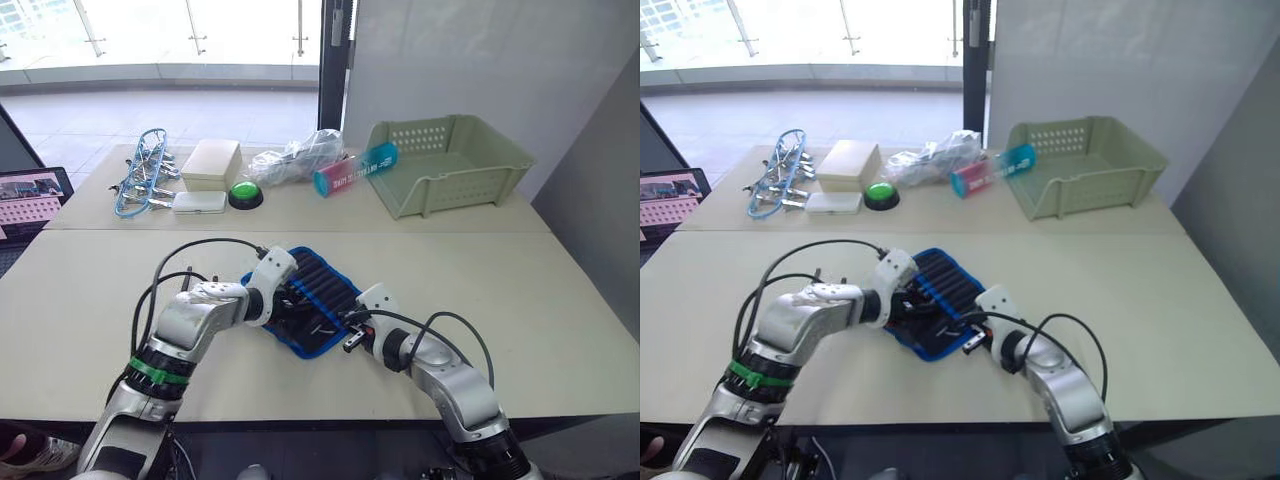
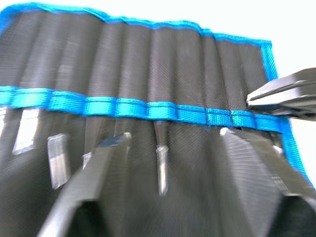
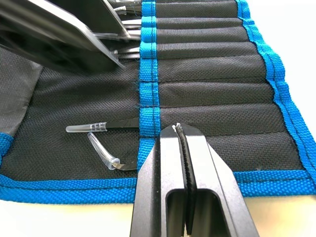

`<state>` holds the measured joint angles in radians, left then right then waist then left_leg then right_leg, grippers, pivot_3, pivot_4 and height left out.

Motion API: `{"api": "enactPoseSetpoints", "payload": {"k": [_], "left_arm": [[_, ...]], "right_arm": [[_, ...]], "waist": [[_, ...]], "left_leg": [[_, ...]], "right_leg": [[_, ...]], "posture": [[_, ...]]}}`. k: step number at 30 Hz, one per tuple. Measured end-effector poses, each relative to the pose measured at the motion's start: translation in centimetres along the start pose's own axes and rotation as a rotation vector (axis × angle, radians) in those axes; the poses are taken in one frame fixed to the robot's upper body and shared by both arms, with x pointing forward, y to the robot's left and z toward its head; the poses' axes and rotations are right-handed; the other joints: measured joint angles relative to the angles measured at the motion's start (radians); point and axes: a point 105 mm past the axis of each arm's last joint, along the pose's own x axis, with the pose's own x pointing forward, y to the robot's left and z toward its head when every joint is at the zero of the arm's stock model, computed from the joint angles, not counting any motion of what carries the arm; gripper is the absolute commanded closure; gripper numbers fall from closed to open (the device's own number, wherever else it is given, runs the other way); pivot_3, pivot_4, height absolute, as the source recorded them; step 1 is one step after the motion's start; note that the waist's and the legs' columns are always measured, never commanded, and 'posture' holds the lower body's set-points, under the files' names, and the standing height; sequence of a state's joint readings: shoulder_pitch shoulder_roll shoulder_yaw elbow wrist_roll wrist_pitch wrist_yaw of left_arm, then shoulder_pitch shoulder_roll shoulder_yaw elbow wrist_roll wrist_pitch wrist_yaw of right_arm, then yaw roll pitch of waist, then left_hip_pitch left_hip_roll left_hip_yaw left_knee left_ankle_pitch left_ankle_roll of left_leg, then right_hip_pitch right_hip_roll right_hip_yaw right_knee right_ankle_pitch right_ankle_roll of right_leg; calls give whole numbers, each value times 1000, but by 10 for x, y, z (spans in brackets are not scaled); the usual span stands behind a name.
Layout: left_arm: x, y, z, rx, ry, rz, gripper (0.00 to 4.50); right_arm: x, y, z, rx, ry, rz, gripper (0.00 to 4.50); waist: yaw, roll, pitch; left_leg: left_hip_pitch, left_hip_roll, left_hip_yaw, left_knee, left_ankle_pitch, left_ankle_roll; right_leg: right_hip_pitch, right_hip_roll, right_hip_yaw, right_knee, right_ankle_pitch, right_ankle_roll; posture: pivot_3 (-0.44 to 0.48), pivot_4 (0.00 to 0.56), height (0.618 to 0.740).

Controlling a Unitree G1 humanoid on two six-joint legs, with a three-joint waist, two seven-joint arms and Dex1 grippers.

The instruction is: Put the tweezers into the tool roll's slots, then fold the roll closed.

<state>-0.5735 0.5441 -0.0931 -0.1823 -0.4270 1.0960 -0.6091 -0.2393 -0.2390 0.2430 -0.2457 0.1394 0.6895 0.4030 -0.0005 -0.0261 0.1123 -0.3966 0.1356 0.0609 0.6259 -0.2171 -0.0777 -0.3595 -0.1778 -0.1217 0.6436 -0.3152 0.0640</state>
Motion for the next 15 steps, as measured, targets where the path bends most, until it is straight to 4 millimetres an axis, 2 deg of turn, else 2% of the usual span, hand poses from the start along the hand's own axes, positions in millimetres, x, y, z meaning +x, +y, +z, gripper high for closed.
{"api": "enactPoseSetpoints", "payload": {"k": [2, 4, 6, 11, 15], "left_arm": [[-22, 7, 7, -22, -53, 24, 59], [-44, 17, 3, -73, -103, 61, 59], [-63, 29, -11, -120, -121, 127, 59], [-111, 51, -54, -107, -160, 364, 59], [-148, 41, -85, -122, -182, 482, 59]], "right_arm": [[0, 0, 0, -1, 0, 1, 4500], [1, 0, 1, -2, 0, 5, 4500], [1, 1, 1, -4, 1, 11, 4500], [2, 1, 0, -10, 8, 26, 4500], [2, 0, 1, -14, 8, 32, 4500]], "waist": [[-1, 0, 0], [-3, 0, 0], [-4, 0, 0], [-10, 0, 0], [-11, 0, 0]], "left_leg": [[0, 0, 0, 0, 0, 0], [0, 0, 0, 0, 0, 0], [0, 0, 0, -1, 0, 0], [0, 0, 0, -1, -1, 2], [0, 0, 0, -1, -2, 3]], "right_leg": [[0, 0, 0, 0, 0, 0], [0, 0, 0, 0, 0, 0], [0, 0, 0, -1, 0, 0], [0, 0, 0, -2, 0, 0], [-1, 0, 0, -3, 0, 0]], "posture": [[0, 150, 722], [0, 150, 722], [0, 150, 722], [0, 150, 722], [0, 150, 722]]}}
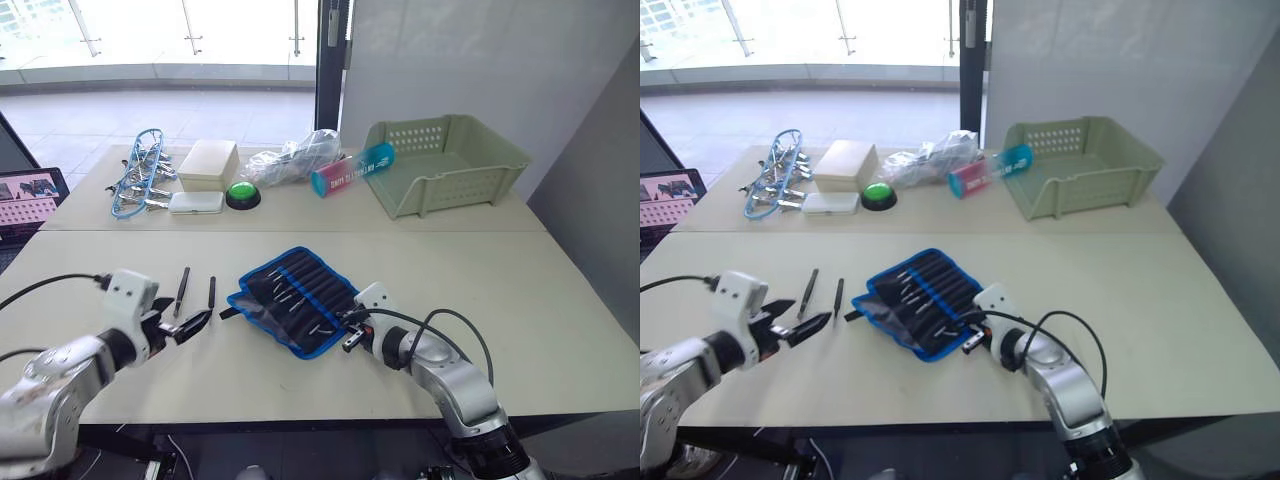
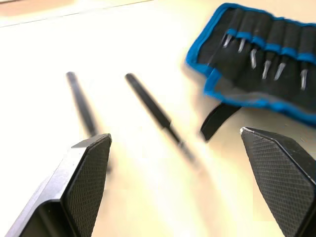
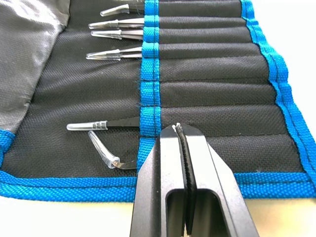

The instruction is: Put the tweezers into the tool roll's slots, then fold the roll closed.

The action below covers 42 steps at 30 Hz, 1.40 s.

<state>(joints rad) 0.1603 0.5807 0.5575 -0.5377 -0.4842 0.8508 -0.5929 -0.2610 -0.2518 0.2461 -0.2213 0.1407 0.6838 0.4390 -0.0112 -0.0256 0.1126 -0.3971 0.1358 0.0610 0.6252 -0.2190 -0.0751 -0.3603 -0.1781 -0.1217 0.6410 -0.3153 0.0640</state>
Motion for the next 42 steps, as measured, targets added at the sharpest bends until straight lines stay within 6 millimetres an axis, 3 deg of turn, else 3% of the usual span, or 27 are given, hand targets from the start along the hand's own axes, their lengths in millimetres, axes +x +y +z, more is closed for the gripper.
{"api": "enactPoseSetpoints", "payload": {"k": [3, 8, 14, 23, 28, 31, 40, 42], "left_arm": [[-28, 9, -18, -74, -19, 93, 59], [-61, 19, -28, -94, -89, 232, 59], [-64, 16, -35, -85, -84, 258, 59], [-32, 15, -39, -78, -67, 216, 59], [8, 32, -50, -89, -49, 237, 59], [28, 38, -45, -35, -51, 230, 59], [83, 42, -40, -14, -40, 193, 59], [89, 41, -40, -5, -35, 188, 602]], "right_arm": [[-1, -3, -1, -3, 5, 0, 4500], [-2, -5, -3, 5, 11, -2, 4500], [0, -6, -3, 3, 10, 13, 4500], [2, -5, 0, -1, -2, 17, 4500], [1, -4, -1, 3, -4, 12, 4500], [1, -5, -1, 7, -7, 7, 4500], [0, -9, -3, 15, -1, -26, 4500], [0, -10, -3, 16, -1, -29, 4500]], "waist": [[4, 0, 0], [11, -1, 0], [11, -1, -1], [11, -1, -1], [12, -2, -2], [14, -3, -2], [27, 16, -9], [27, 20, -12]], "left_leg": [[0, 0, 0, 1, -2, 3], [0, 0, 0, 1, -2, 3], [1, 0, 0, 1, -2, 3], [1, 0, 0, 1, -2, 3], [1, 0, 0, 1, -2, 3], [1, 0, 0, 1, -1, 3], [10, 0, 0, 1, -2, 3], [10, 0, 0, 1, -2, 3]], "right_leg": [[-1, 0, 0, -1, 0, 0], [-1, 0, 0, -1, 0, 0], [-1, 0, 0, -1, 0, -1], [-1, 0, 0, 0, 0, -1], [-1, 0, 0, 0, 0, -1], [-1, 0, 0, 1, 0, -1], [7, 0, 0, 0, 0, -1], [7, 0, 0, 0, 0, -1]], "posture": [[0, 150, 722], [0, 150, 722], [0, 150, 722], [0, 150, 722], [0, 150, 722], [0, 150, 722], [0, 150, 722], [0, 150, 722]]}}
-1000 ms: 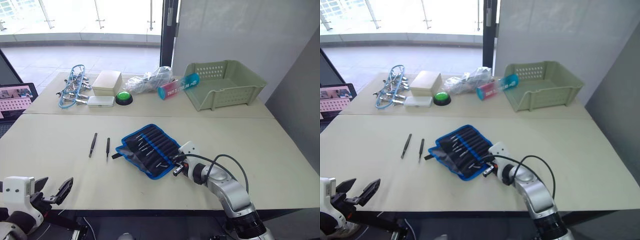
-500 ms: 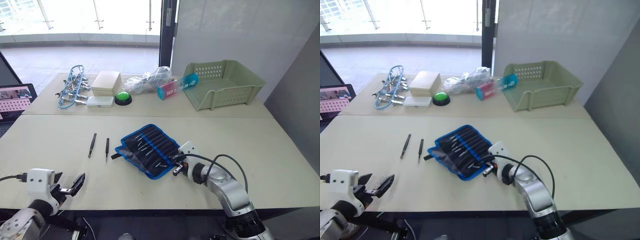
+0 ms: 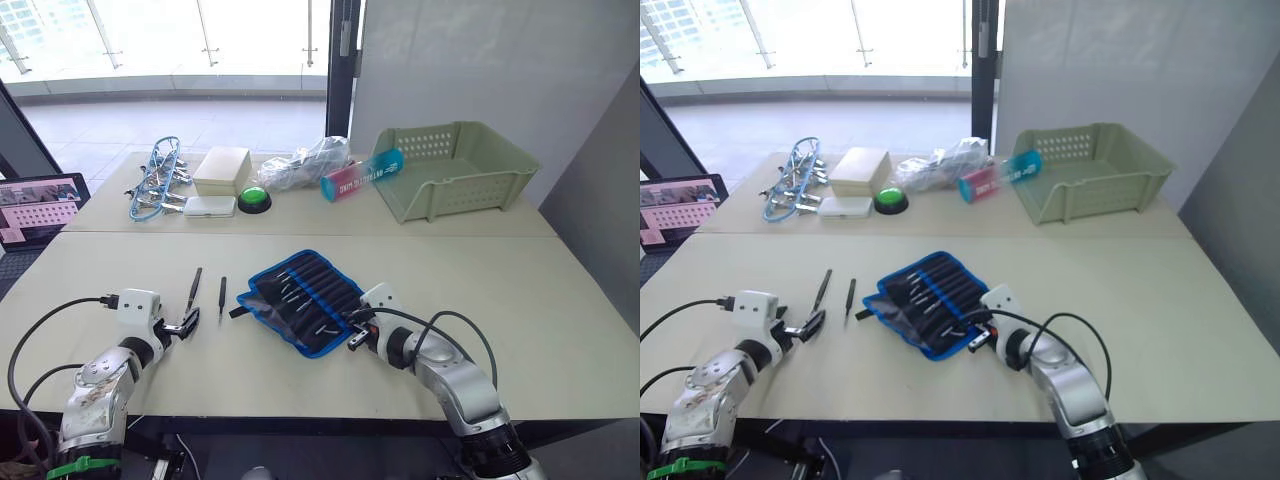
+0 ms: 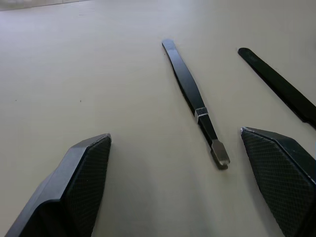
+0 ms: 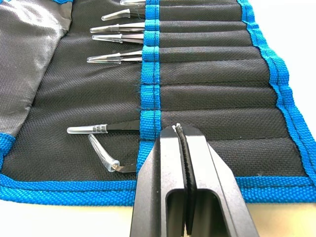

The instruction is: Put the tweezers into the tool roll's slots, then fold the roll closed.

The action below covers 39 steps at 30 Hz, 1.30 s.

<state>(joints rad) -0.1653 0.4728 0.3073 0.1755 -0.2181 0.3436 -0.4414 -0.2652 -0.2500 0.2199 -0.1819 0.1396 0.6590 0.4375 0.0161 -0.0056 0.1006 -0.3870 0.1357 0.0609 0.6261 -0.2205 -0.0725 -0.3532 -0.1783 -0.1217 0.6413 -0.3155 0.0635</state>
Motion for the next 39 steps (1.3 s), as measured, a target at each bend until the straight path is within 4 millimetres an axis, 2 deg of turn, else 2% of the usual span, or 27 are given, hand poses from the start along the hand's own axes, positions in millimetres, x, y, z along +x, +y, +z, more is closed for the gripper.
{"api": "enactPoseSetpoints", "payload": {"k": [8, 12, 17, 22, 24, 27, 30, 32, 35, 39], "left_arm": [[11, -22, -1, -2, -8, -56, 3205], [12, -21, 1, -1, -9, -45, 4479], [8, -14, 7, 22, -19, -32, 4479], [-10, -16, 17, 39, -39, -71, 4479], [-17, -23, 36, 45, -85, -117, 4479], [-24, -32, 68, 87, -145, -183, 4479], [-27, -54, 93, 94, -172, -300, 4479], [-29, -74, 98, 91, -149, -401, 4479], [-34, -106, 89, 139, -19, -554, 4479], [-40, -133, 79, 186, 130, -660, 4479]], "right_arm": [[-1, 0, -1, -3, 2, -1, 4500], [-1, 0, 0, -3, 1, -2, 4500], [0, 1, 1, -6, 0, 4, 4500], [1, 4, 2, -9, -6, 20, 4500], [0, 4, 3, -11, -9, 18, 4500], [0, 3, 3, -11, -9, 16, 4500], [1, 4, 4, -13, -10, 20, 4500], [2, 5, 5, -14, -10, 28, 4500], [3, 6, 6, -19, -10, 35, 4500], [5, 7, 8, -24, -10, 42, 4500]], "waist": [[4, 7, -5], [1, 7, -5], [-4, 6, -5], [-10, -7, 1], [-11, -15, 6], [-11, -17, 7], [-10, -17, 7], [-14, -17, 7], [-18, -17, 9], [-22, -17, 10]], "left_leg": [[1, -1, 0, 0, 0, 0], [0, 0, 0, 0, 0, 0], [-1, 0, 0, -1, 0, 0], [-4, 0, 0, -2, 0, 0], [-5, 0, 0, -2, 0, 0], [-6, 0, 0, -2, 0, 0], [-5, 0, 0, -2, 0, 0], [-5, 0, 0, -2, 0, 0], [-5, 0, 0, -2, 0, 0], [-5, 0, 0, -2, 0, 0]], "right_leg": [[1, 0, 0, 0, 0, 0], [1, 0, 0, 0, 0, 0], [0, 0, 0, 0, 0, 0], [-3, 0, 0, -1, 0, 0], [-4, 0, 0, -1, 0, 0], [-4, 0, 0, -1, 0, 0], [-4, 0, 0, -1, 0, 0], [-4, 0, 0, -1, 0, 0], [-5, 0, 0, -1, 0, 0], [-5, 0, 1, -1, 0, 0]], "posture": [[0, 150, 722], [0, 150, 722], [0, 150, 722], [0, 150, 722], [0, 150, 722], [0, 150, 722], [0, 150, 722], [0, 150, 722], [0, 150, 722], [0, 150, 722]]}}
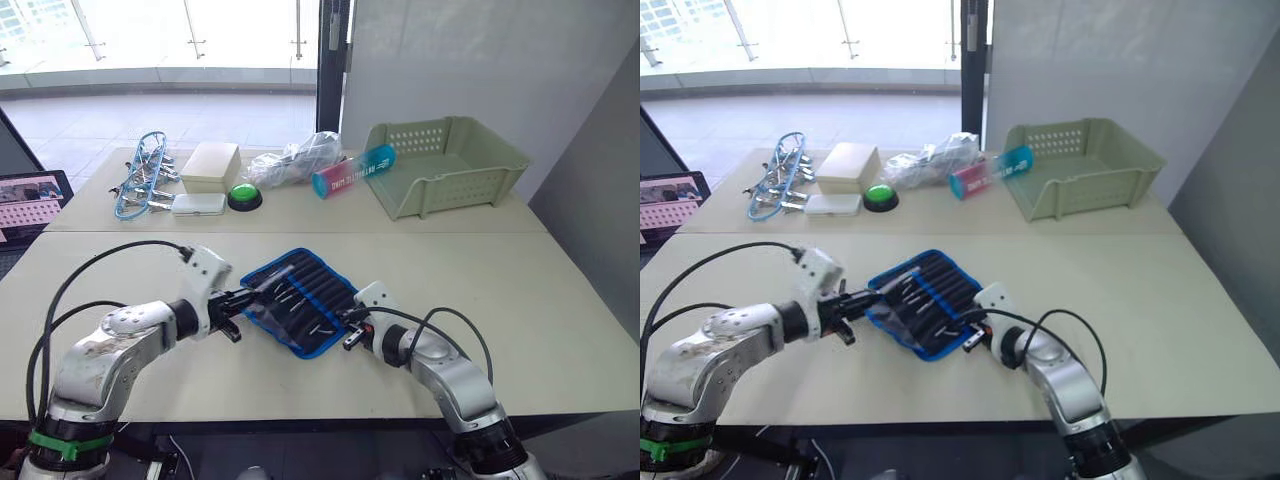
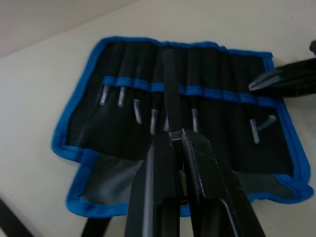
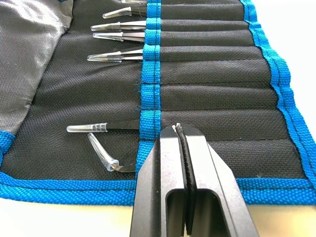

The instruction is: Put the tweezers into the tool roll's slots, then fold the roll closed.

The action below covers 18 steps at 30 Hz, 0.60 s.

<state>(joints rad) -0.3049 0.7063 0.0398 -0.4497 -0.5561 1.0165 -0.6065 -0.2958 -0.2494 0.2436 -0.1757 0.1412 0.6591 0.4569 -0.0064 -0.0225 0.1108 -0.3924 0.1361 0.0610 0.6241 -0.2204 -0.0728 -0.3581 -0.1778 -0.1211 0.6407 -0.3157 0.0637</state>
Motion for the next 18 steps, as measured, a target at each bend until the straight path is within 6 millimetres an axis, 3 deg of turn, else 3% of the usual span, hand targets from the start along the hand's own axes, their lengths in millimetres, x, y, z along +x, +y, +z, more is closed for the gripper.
{"api": "enactPoseSetpoints", "payload": {"k": [3, 8, 18], "left_arm": [[0, -13, -6, -10, 68, -61, 4479], [-1, -14, -19, 10, 169, -54, 4479], [15, -10, -9, 59, 205, -28, 4479]], "right_arm": [[0, 1, 1, -1, -2, 2, 4500], [0, 0, 1, 0, -3, -2, 4500], [-2, -1, 0, 7, -6, -13, 4500]], "waist": [[-3, 1, 2], [-1, 1, 3], [6, 0, 4]], "left_leg": [[0, 0, 0, 0, 0, 0], [0, 0, 0, 0, 0, 0], [0, 0, 0, 1, 0, 0]], "right_leg": [[0, 0, 0, 0, 0, 0], [0, 0, 0, 0, 0, 0], [0, 0, 0, 0, 0, 0]], "posture": [[0, 150, 722], [0, 150, 722], [0, 150, 722]]}}
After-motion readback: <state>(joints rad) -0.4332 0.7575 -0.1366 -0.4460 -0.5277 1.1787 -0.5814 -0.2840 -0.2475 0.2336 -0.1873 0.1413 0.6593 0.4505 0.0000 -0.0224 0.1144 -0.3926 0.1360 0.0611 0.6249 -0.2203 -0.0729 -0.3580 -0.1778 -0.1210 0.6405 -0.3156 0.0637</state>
